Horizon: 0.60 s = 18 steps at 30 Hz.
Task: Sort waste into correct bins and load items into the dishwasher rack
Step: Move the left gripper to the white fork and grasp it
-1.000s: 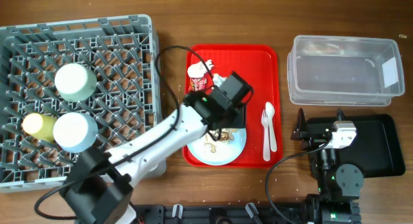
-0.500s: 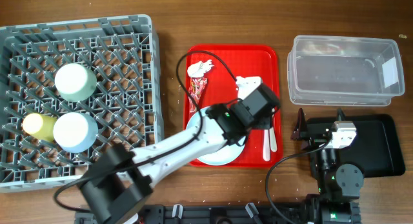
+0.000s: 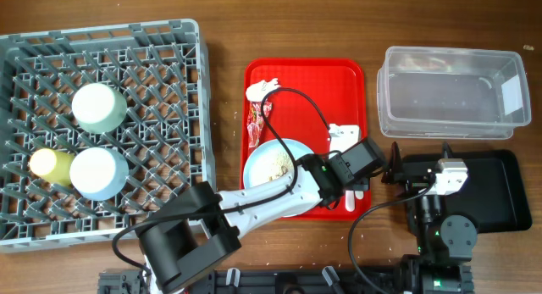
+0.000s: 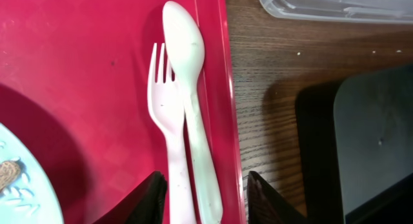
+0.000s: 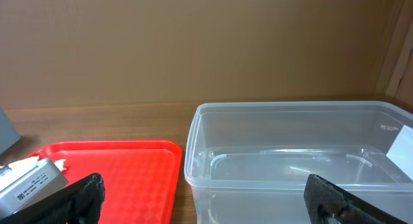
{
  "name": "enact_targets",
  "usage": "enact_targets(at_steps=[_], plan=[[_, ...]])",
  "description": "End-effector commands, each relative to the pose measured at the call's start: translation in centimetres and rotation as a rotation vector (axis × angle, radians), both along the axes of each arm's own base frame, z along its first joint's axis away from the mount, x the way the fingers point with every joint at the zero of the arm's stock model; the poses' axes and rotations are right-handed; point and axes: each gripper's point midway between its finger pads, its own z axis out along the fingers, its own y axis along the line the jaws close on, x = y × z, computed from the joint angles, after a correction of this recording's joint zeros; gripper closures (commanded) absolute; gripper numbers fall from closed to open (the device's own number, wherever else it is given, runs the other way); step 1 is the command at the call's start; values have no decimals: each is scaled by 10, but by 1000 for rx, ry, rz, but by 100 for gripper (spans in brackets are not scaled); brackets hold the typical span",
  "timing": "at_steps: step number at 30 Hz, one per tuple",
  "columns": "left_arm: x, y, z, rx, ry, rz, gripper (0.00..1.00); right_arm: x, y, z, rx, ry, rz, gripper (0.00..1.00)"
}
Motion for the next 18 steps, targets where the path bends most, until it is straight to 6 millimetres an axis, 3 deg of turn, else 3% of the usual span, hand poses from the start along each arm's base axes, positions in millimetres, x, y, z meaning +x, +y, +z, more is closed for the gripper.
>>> enact_targets(at_steps=[1,5,11,18], plan=[[4,1,-18,37,5,24,58,0,-2,1,12,-5,-12,0],[3,3,-28,59,16,24,52,0,-2,1,12,-5,-12,0],[0,6,-34,79,27,22,56,0,-2,1,12,-5,-12,0],[-9,4,-60,117,51,0,54,0,-2,1,11,-5,-12,0]])
